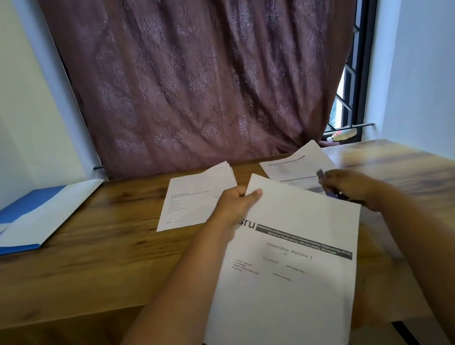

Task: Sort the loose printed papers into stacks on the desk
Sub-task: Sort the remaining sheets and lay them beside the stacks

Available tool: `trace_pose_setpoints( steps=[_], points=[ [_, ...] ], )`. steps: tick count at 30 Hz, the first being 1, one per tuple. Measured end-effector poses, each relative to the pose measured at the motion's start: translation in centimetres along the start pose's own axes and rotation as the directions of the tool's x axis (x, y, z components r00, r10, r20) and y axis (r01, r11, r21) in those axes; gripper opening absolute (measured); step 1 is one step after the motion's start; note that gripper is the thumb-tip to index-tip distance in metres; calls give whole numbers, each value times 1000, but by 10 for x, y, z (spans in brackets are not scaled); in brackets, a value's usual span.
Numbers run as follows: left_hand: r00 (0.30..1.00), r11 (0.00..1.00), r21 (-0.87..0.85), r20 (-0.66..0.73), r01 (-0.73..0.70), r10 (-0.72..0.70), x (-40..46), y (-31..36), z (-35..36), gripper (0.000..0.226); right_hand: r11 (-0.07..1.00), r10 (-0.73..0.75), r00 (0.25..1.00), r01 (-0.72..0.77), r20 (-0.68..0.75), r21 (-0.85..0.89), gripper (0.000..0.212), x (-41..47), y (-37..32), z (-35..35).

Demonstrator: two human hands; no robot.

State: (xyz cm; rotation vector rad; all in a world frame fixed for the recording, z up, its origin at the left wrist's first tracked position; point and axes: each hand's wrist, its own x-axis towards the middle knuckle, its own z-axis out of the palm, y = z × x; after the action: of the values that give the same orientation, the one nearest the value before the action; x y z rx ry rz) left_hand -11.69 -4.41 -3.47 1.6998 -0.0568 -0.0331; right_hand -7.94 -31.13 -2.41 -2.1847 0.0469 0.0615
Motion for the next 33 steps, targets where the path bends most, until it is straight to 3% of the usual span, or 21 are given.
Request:
trace_pose_setpoints(
  steps=[2,5,7,11,13,15,17,18,19,21,24,28,31,33],
  points=[
    [1000,999,32,-30,-3,4,-2,4,-10,23,958,10,999,2,43,-286,17,-3,7,3],
    [998,995,98,-68,14,-7,-8,8,-25,19,943,14,998,8,66,-332,15,-14,2,13],
    [995,994,106,-98,23,-13,-15,9,-38,17,936,30,996,3,88,-351,25,-22,-3,18],
    [986,999,27,-167,17,-12,-25,12,-72,17,889,2,999,23,53,-457,36,-34,-13,22],
    [981,997,-72,-191,-6,-8,-29,14,-88,18,925,-151,982,99,-114,-367,48,-43,-22,29],
    [976,989,-139,-218,-44,13,-32,16,-102,19,984,-179,969,172,-173,-51,57,-60,-37,45],
    [961,976,-204,-276,-75,16,-31,16,-117,20,938,-161,981,116,112,327,56,-76,-45,66],
    [951,965,-247,-309,-83,3,-28,16,-125,20,909,-166,950,43,263,416,54,-80,-45,78],
    [940,955,-287,-341,-78,-26,-27,16,-133,20,910,-173,915,7,365,414,54,-82,-42,89],
    [906,934,-349,-415,-70,-87,-22,16,-151,18,931,-170,889,3,425,366,50,-85,-42,107],
    [864,926,-372,-486,-69,-131,-17,15,-183,18,891,-147,917,-40,370,453,30,-82,-51,130],
    [885,903,-425,-444,-71,-139,-23,10,-208,21,861,-91,973,-30,212,508,30,-67,-82,170],
    [913,950,-288,-344,122,-221,-38,-2,-220,37,850,-99,985,12,138,527,25,-50,-117,201],
    [918,959,-134,-282,248,-277,-49,-12,-236,27,844,-103,988,28,111,535,24,-37,-144,226]
  ],
)
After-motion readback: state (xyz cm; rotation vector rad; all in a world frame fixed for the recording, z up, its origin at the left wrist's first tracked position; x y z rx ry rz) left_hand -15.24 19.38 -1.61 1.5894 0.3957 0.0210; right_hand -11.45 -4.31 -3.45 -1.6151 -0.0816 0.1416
